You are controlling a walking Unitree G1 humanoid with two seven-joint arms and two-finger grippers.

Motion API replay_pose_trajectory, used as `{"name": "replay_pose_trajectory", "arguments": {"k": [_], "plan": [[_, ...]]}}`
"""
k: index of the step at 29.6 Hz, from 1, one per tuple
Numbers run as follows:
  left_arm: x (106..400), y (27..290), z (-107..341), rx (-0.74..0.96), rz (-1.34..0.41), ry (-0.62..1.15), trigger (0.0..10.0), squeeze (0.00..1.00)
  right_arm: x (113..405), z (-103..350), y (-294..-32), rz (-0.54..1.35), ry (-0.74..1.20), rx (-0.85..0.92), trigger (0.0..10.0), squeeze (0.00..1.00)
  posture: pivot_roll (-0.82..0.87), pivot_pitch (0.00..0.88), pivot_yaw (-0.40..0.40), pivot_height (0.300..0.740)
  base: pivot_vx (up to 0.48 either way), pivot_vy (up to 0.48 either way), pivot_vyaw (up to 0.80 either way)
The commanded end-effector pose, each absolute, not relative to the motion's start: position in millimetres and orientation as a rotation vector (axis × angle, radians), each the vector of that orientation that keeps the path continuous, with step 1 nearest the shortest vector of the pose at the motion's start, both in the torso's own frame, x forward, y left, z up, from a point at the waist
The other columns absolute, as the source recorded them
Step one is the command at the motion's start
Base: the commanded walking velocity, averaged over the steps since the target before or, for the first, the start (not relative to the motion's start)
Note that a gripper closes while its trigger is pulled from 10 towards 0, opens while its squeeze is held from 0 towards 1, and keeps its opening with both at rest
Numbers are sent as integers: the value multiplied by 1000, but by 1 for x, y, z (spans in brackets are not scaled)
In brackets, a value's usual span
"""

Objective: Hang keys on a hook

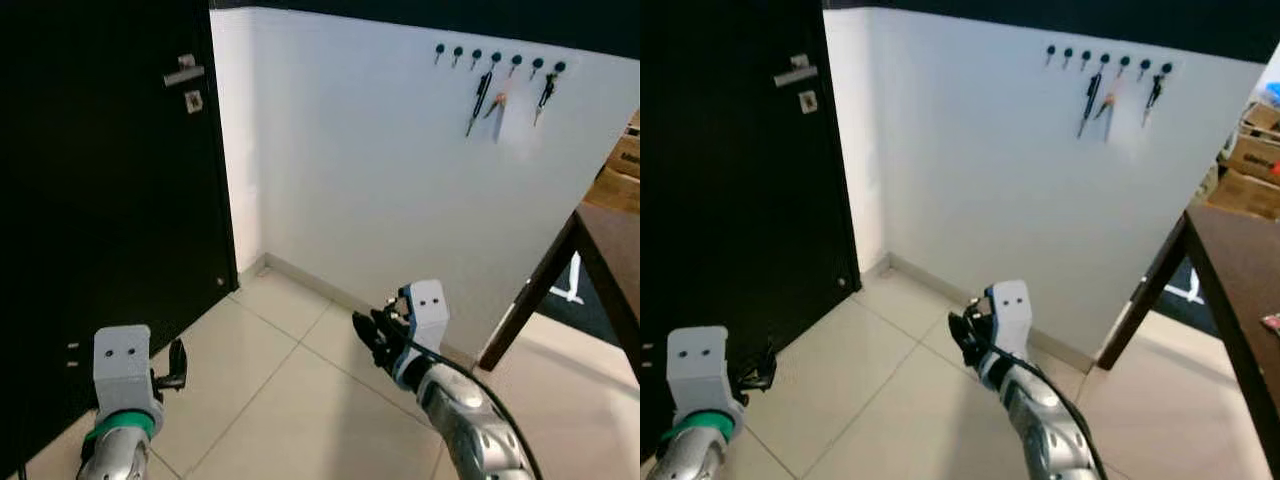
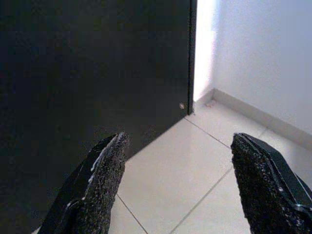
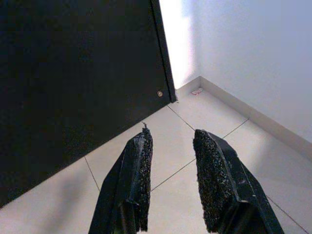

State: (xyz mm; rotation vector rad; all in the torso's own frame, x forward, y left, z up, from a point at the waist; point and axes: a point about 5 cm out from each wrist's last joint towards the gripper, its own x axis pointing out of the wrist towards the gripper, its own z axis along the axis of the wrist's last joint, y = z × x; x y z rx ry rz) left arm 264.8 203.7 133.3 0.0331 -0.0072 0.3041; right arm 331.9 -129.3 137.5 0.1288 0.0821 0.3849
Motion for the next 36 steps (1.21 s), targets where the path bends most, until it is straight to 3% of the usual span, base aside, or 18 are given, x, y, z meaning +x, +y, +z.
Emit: {"name": "replay_pose_trajectory", "arguments": {"k": [1,9,17,24,36], "plan": [[263,210,135,32,326,-7,10000,0,333,136,-125,393,80,134,10000,0,-127,0,78,740,0,0,0],[262,214,139,61,350,-12,10000,0,334,135,-123,410,77,139,10000,0,-127,0,68,740,0,-60,0],[251,204,121,-20,334,45,10000,0,324,134,-133,383,61,175,10000,0,-154,0,104,740,0,-120,0],[242,202,106,-21,354,90,10000,0,311,98,-127,380,189,130,10000,0,-146,6,90,740,0,0,0],[231,202,87,-30,394,136,10000,0,306,78,-128,371,252,42,10000,0,-151,0,74,740,0,0,0]]}}
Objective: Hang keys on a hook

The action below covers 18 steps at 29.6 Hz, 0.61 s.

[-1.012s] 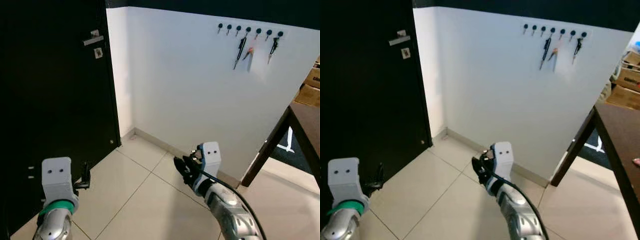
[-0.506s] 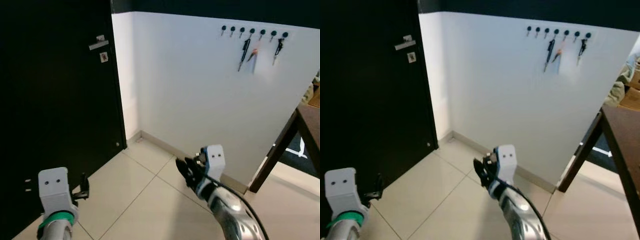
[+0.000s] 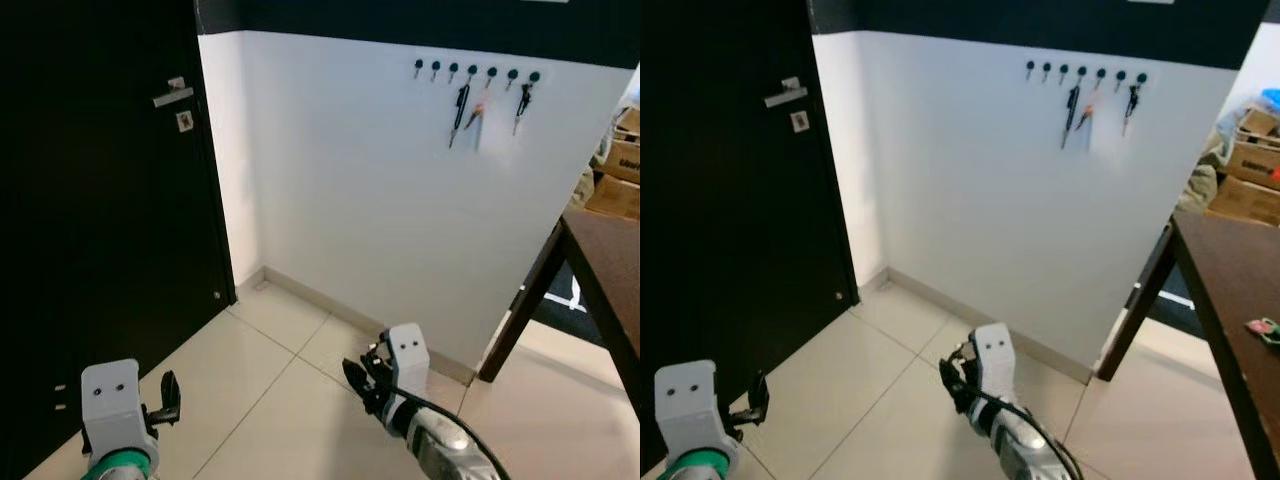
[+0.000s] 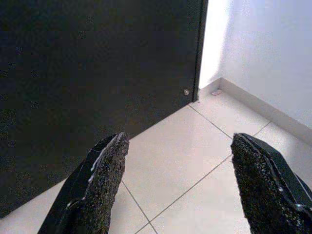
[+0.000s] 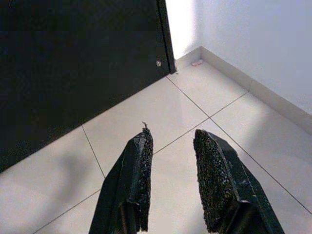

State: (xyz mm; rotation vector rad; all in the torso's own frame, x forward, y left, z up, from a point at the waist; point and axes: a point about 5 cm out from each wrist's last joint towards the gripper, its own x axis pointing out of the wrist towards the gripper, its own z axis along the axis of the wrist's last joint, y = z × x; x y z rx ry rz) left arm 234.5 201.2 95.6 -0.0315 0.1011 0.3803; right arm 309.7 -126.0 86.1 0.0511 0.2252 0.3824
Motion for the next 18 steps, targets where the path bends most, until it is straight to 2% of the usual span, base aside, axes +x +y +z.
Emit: {"name": "replay_pose_trajectory", "arguments": {"k": [1,8,13,15,17,18], "plan": [[230,200,84,-21,399,143,10000,0,305,77,-129,364,252,23,10000,0,-153,0,76,740,0,0,0],[220,189,68,9,379,203,10000,0,298,68,-128,366,284,-34,10000,0,-145,0,71,740,0,0,0],[210,205,61,84,364,229,10000,0,299,65,-140,322,287,-9,10000,0,-151,12,76,740,0,0,0],[209,226,53,39,428,238,10000,0,307,62,-154,259,294,4,10000,0,-149,15,75,740,0,0,0],[209,226,53,39,428,238,10000,0,307,62,-154,259,294,4,10000,0,-149,15,75,740,0,0,0],[209,230,39,23,424,281,10000,0,309,51,-162,214,341,14,10000,0,-147,16,73,740,0,0,0]]}}
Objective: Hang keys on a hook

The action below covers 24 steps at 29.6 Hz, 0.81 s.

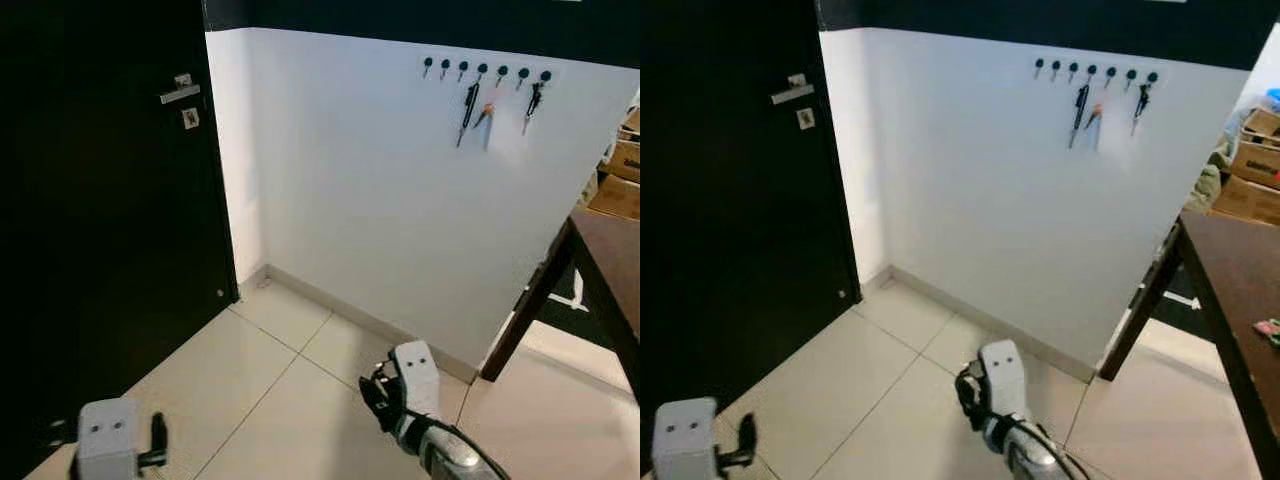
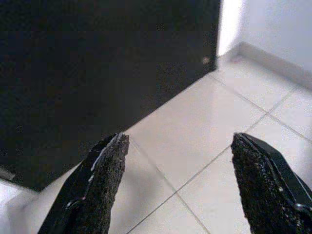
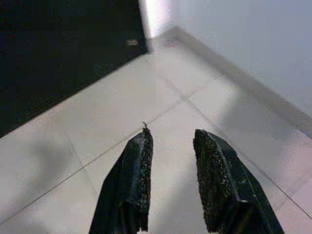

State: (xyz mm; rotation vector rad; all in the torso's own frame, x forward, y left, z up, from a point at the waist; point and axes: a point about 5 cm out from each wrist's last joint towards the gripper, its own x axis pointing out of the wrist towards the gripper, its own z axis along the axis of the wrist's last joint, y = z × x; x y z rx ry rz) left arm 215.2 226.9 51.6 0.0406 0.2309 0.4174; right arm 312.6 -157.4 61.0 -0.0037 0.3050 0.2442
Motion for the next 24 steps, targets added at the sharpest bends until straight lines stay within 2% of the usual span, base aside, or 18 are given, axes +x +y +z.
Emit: {"name": "replay_pose_trajectory", "arguments": {"k": [1,3,7,15,24], "plan": [[208,233,29,15,418,312,10000,0,310,44,-167,185,375,20,10000,0,-152,17,68,740,0,0,0],[204,230,4,-9,390,408,10000,0,303,23,-172,161,470,-8,10000,0,-152,18,65,740,0,0,0],[187,204,-37,-50,244,615,10000,0,276,-11,-167,226,606,-129,10000,0,-148,25,66,740,0,0,0],[190,204,-37,-51,244,626,10000,0,257,-32,-164,260,731,-199,10000,0,-145,38,64,740,0,0,0],[193,204,-50,-51,230,655,10000,0,259,-34,-172,246,691,-218,10000,0,-154,39,57,740,0,0,0]]}}
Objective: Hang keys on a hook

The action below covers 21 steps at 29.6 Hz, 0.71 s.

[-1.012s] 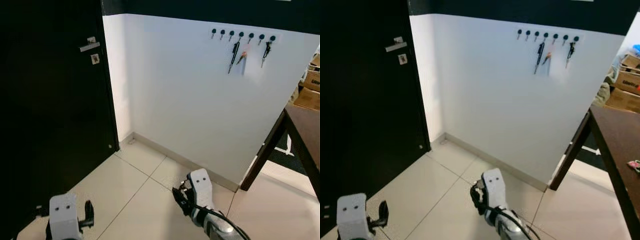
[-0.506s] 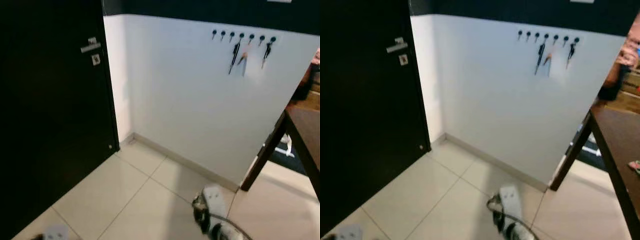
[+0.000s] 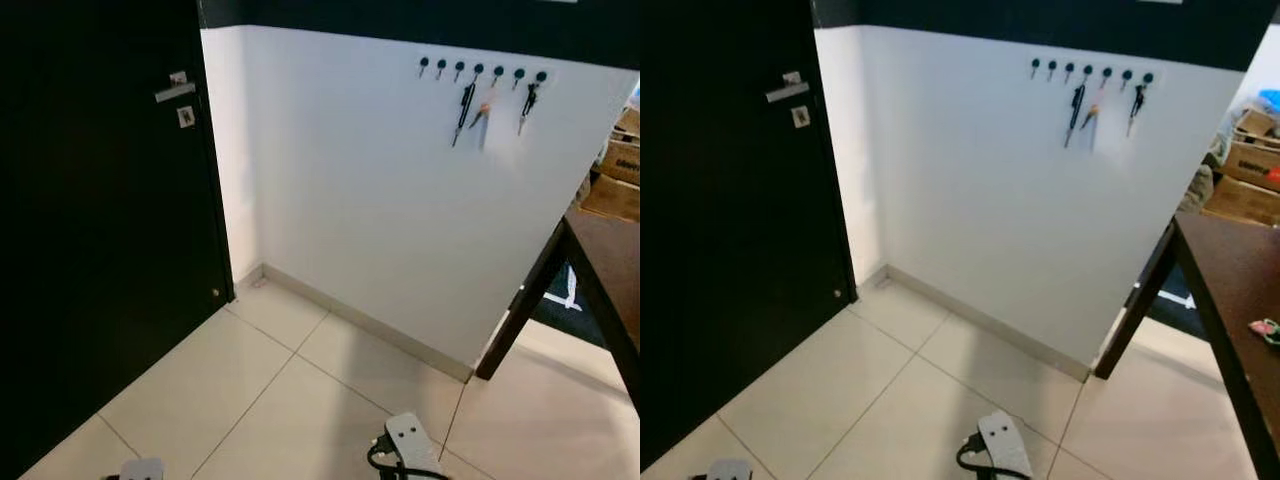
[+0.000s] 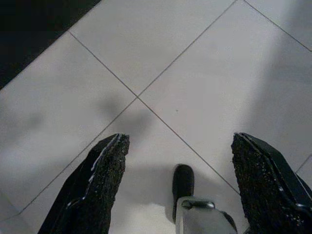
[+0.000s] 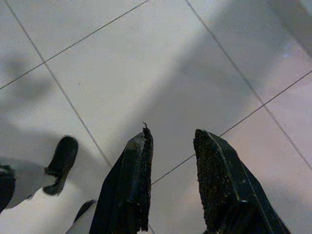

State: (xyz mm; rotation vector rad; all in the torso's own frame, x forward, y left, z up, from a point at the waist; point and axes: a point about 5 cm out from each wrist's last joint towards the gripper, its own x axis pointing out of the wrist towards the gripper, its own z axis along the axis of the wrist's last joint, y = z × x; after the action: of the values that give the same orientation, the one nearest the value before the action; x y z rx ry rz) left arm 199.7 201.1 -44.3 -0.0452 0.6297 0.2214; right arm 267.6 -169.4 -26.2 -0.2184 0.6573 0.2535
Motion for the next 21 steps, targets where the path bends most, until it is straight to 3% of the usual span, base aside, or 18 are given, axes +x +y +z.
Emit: {"name": "replay_pose_trajectory", "arguments": {"k": [1,10,21], "plan": [[193,204,-50,-52,228,655,10000,0,258,-34,-173,246,692,-220,10000,0,-154,39,57,740,0,0,0],[195,201,-53,-58,200,653,10000,0,240,-46,-201,210,764,-240,10000,0,-163,42,60,740,0,0,0],[197,202,-52,-57,206,632,10000,0,235,-49,-205,195,776,-236,10000,0,-163,42,60,740,0,0,0]]}}
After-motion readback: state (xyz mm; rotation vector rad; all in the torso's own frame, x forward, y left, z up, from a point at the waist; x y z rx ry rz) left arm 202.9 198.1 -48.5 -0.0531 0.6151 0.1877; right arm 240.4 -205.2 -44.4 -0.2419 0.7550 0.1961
